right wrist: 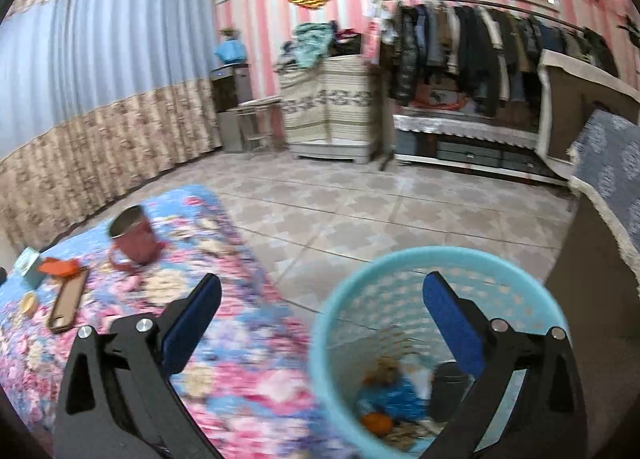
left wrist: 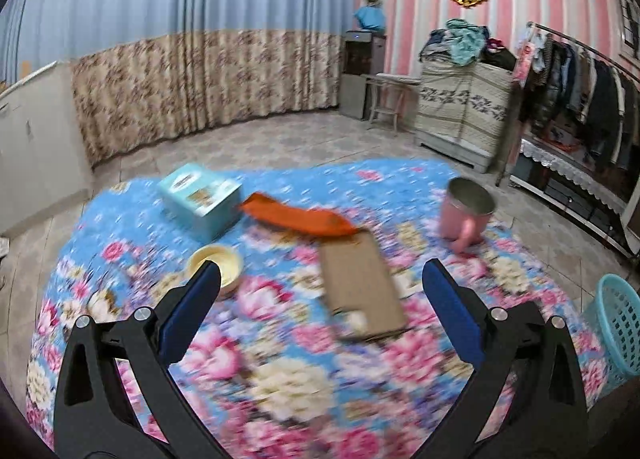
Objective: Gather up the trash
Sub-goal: 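Move both tools back over the bedspread, then grasp the gold foil bowl with the left tool while the right tool grasps the orange bag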
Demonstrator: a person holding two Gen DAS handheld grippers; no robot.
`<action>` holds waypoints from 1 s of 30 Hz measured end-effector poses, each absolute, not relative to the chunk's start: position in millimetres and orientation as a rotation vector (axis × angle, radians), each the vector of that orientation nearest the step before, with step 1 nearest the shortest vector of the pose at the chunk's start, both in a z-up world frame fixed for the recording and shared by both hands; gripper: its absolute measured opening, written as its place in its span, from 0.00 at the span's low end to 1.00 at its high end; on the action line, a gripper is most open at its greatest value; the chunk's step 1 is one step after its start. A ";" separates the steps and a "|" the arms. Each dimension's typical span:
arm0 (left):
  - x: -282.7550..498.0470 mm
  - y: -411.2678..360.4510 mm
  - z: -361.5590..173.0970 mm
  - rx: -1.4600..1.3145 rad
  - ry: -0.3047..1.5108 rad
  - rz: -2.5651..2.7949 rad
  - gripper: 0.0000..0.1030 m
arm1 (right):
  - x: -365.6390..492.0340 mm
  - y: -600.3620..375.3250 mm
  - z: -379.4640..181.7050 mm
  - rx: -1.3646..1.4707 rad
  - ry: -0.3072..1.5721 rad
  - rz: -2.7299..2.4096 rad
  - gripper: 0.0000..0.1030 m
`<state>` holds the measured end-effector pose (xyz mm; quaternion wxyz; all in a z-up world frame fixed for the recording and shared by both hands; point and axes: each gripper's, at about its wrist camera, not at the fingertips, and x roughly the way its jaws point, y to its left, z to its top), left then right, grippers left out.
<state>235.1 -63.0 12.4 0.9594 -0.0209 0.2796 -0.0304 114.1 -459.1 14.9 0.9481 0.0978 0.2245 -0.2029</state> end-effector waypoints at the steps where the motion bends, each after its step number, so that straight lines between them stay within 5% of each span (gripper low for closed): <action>1: 233.4 -52.4 7.8 -0.034 0.572 -0.039 0.95 | 118.8 -450.9 15.9 0.190 0.456 -0.394 0.96; 15: 253.0 57.2 -24.5 -0.074 0.659 0.124 0.95 | 212.1 -303.7 7.9 0.079 0.539 -0.055 0.96; 30: 339.2 36.2 -64.7 -0.068 0.789 0.068 0.95 | 323.2 -206.9 -11.9 0.030 0.643 0.082 0.96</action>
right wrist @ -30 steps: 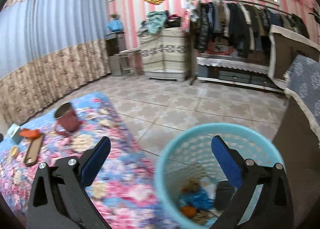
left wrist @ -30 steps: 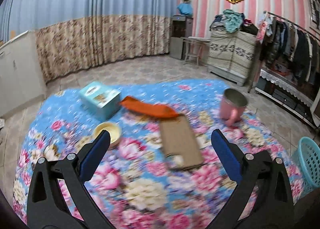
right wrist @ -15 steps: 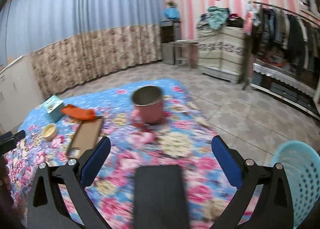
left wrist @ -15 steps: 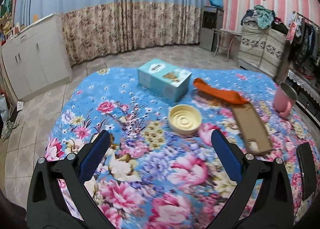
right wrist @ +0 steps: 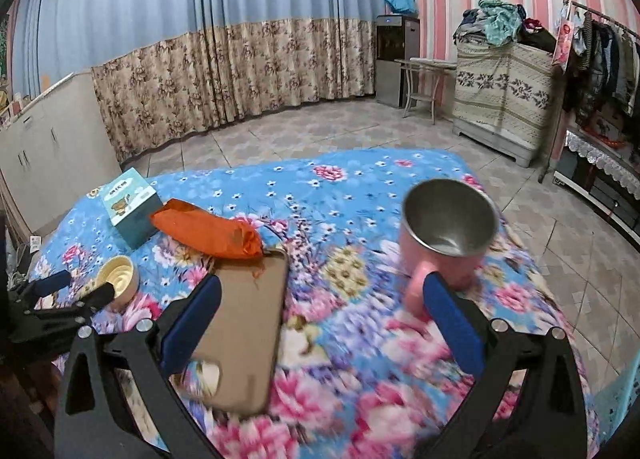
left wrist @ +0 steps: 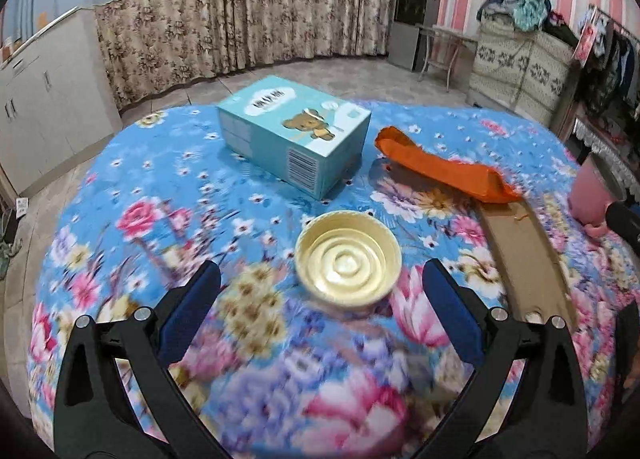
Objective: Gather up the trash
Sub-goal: 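Grasp the gold foil bowl with the left tool while the right tool grasps the orange bag, then carry the gold bowl and orange bag over the blue basket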
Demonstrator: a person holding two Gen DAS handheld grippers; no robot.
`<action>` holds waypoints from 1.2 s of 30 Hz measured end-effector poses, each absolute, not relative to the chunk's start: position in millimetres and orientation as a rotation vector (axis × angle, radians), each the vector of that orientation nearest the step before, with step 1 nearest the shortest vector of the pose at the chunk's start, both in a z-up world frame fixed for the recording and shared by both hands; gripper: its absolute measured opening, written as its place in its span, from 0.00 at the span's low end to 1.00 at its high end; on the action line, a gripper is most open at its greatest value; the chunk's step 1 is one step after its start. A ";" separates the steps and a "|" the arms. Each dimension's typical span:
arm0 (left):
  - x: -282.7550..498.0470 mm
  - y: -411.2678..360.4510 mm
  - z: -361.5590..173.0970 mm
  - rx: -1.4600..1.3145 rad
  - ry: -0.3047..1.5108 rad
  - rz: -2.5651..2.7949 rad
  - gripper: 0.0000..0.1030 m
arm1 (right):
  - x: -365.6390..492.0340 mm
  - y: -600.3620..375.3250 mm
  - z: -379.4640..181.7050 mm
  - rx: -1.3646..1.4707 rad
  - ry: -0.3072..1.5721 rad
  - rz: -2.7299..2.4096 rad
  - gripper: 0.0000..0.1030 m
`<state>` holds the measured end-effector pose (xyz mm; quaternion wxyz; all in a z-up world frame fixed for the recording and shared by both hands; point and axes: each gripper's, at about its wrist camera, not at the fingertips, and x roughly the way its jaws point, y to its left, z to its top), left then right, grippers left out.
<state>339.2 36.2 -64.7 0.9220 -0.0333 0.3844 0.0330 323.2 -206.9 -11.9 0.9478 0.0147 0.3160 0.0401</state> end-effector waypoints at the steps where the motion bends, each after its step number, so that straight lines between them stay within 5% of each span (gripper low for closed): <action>1: 347.6 35.4 -69.1 -0.073 0.819 0.062 0.95 | 329.7 -205.0 -14.3 0.032 0.653 0.082 0.96; 6: 368.2 35.7 -77.0 -0.110 0.877 0.030 0.93 | 350.4 -196.0 -23.7 0.018 0.691 0.076 0.96; 12: 368.3 46.5 -75.1 -0.139 0.859 -0.012 0.59 | 384.0 -165.5 -37.9 -0.033 0.751 0.128 0.95; 17: 364.2 74.0 -66.2 -0.151 0.834 0.011 0.59 | 409.1 -147.5 -47.6 -0.041 0.791 0.181 0.93; 25: 358.8 128.1 -51.1 -0.154 0.796 0.106 0.59 | 432.5 -134.5 -60.9 -0.036 0.851 0.244 0.59; 27: 357.7 133.5 -50.2 -0.156 0.794 0.113 0.59 | 431.1 -135.4 -61.3 -0.044 0.835 0.234 0.36; 36: 339.8 119.4 -40.2 -0.128 0.781 0.107 0.59 | 399.5 -156.5 -40.0 -0.035 0.729 0.245 0.24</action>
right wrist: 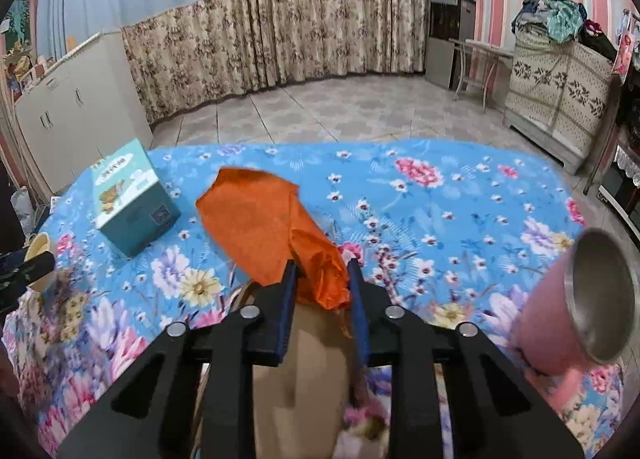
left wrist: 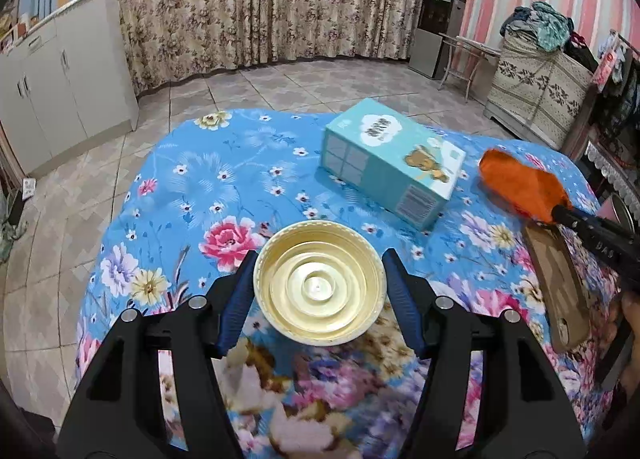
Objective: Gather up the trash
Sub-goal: 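Carry the gold bowl and orange bag over the blue basket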
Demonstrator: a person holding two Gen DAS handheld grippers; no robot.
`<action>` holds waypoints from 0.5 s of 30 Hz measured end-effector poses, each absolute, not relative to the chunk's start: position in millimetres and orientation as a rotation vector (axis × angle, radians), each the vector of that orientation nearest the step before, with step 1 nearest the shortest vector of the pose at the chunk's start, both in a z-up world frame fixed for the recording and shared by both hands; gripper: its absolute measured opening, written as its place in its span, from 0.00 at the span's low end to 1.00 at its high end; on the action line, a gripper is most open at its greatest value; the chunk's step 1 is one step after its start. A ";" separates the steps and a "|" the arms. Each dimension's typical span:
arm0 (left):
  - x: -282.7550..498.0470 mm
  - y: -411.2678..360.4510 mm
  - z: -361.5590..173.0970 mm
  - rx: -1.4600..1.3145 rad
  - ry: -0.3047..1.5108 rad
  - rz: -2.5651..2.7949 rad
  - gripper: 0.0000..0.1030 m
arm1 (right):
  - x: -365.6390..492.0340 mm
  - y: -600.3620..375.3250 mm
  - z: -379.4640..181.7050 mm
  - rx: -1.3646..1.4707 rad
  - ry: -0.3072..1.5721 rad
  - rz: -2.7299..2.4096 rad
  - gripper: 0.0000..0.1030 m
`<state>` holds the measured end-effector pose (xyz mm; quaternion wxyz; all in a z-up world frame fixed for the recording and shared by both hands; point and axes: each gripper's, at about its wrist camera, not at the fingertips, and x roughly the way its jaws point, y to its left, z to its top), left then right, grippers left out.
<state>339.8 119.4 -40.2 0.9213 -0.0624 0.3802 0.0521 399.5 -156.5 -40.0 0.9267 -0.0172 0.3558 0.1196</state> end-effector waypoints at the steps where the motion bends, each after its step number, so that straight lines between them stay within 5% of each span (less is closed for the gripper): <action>1: 337.3 115.9 -36.8 -0.121 0.775 0.103 0.59 | 394.5 -159.4 -35.7 -0.027 0.718 0.247 0.24; 15: 270.0 -13.9 53.5 -0.037 0.590 -0.066 0.59 | 233.4 -266.2 32.1 0.059 0.612 0.159 0.23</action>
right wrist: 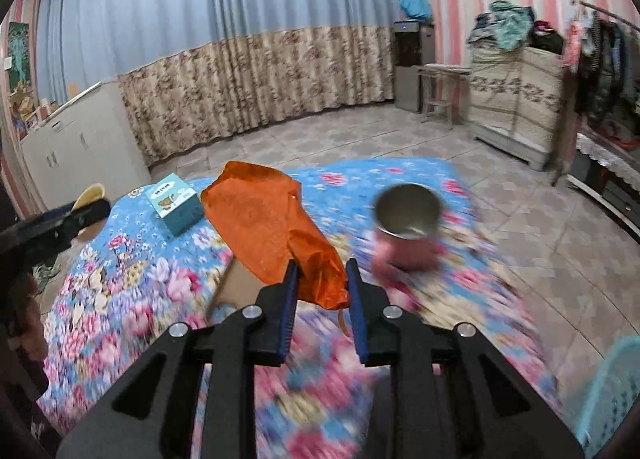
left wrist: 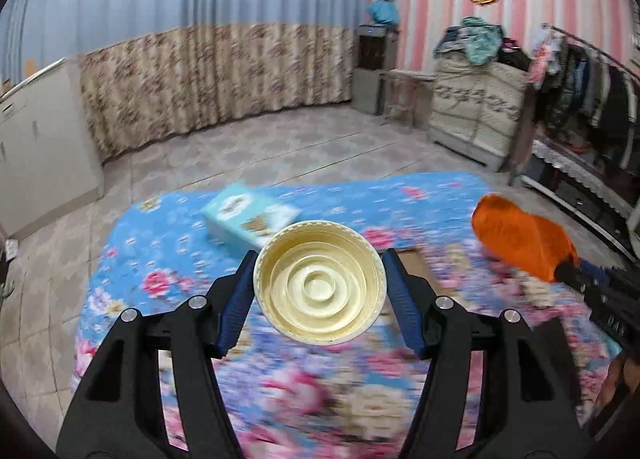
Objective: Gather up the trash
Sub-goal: 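Carry the gold bowl and orange bag over the blue basket, then open both tools to drop bowl and bag into the basket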
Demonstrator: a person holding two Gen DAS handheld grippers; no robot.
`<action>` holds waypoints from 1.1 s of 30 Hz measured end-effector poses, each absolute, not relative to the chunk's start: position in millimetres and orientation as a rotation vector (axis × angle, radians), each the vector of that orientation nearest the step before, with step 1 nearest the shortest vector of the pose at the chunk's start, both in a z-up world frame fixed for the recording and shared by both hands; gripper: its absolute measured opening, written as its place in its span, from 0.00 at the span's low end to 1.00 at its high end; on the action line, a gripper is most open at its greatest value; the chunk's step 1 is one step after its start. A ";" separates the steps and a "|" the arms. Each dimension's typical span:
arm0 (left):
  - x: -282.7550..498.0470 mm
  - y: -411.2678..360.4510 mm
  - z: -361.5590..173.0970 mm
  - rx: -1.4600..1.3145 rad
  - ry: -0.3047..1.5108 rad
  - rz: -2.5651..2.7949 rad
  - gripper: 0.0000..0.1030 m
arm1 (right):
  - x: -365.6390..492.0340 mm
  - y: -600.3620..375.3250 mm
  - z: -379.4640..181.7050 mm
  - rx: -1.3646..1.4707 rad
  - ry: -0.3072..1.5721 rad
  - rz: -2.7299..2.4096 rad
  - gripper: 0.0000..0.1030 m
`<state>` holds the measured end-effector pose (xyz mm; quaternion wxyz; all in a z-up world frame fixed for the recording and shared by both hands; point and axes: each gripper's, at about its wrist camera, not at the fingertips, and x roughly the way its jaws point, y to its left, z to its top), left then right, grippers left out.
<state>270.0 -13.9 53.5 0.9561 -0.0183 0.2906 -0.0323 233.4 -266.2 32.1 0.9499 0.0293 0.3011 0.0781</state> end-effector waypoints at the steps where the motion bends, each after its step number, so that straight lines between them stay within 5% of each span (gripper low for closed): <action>1: 264.8 -26.9 56.5 -0.030 0.581 -0.087 0.59 | 225.6 -274.2 34.7 0.065 0.610 0.146 0.23; 18: 207.3 -270.5 41.7 0.018 0.552 -0.485 0.59 | 93.7 -484.0 52.7 0.168 0.536 -0.262 0.23; 33: 157.8 -469.9 -15.1 0.161 0.568 -0.806 0.59 | 3.6 -615.4 2.8 0.288 0.594 -0.601 0.23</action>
